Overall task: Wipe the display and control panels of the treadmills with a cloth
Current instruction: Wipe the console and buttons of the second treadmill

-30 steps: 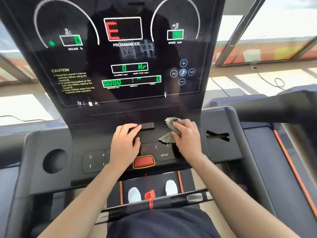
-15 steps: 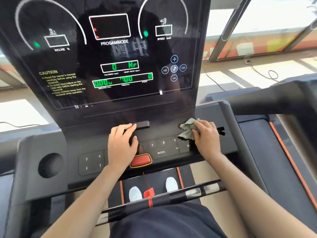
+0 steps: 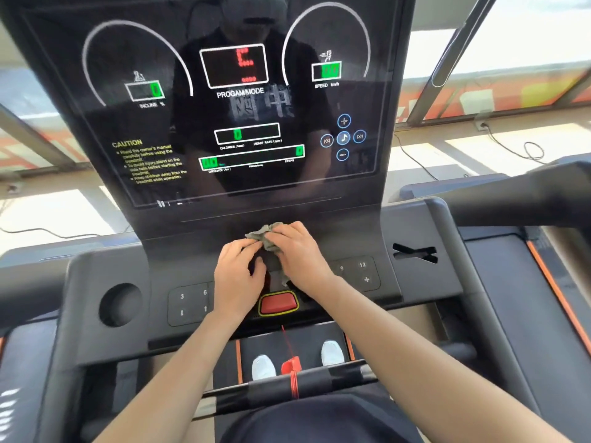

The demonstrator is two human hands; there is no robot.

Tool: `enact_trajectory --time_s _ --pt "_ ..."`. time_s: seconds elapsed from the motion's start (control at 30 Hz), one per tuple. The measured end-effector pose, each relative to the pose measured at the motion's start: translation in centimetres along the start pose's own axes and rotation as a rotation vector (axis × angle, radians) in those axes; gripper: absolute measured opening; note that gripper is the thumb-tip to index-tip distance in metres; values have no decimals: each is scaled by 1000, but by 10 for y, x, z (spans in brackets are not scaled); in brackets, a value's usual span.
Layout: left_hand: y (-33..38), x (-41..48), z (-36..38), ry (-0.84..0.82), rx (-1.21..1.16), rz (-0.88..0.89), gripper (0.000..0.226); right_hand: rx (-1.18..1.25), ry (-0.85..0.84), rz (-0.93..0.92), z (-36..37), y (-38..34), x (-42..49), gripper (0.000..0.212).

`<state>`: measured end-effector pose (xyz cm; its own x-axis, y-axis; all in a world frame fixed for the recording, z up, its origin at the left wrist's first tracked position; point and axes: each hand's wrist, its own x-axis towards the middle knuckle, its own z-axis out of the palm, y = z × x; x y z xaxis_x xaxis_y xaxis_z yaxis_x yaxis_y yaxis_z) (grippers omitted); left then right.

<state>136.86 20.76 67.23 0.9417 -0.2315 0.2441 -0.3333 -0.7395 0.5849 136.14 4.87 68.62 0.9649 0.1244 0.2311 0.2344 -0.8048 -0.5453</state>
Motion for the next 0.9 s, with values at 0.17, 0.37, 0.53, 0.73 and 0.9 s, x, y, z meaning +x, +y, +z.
enact_trajectory --time_s 0.17,0.37,0.53,0.73,0.9 --pt "-11 -5 -20 184 -65 -153 20 69 -138 -87 8 -14 15 55" --pt "-1 11 -14 -31 -40 131 38 85 -82 -4 -8 5 3 41" --pt "18 26 18 -107 3 217 24 -13 23 101 -27 32 -15 29" --pt "64 38 53 -277 91 388 26 -145 30 221 -65 70 -52 32" --pt "89 34 71 -294 32 390 11 -177 31 242 -77 88 -70 30"
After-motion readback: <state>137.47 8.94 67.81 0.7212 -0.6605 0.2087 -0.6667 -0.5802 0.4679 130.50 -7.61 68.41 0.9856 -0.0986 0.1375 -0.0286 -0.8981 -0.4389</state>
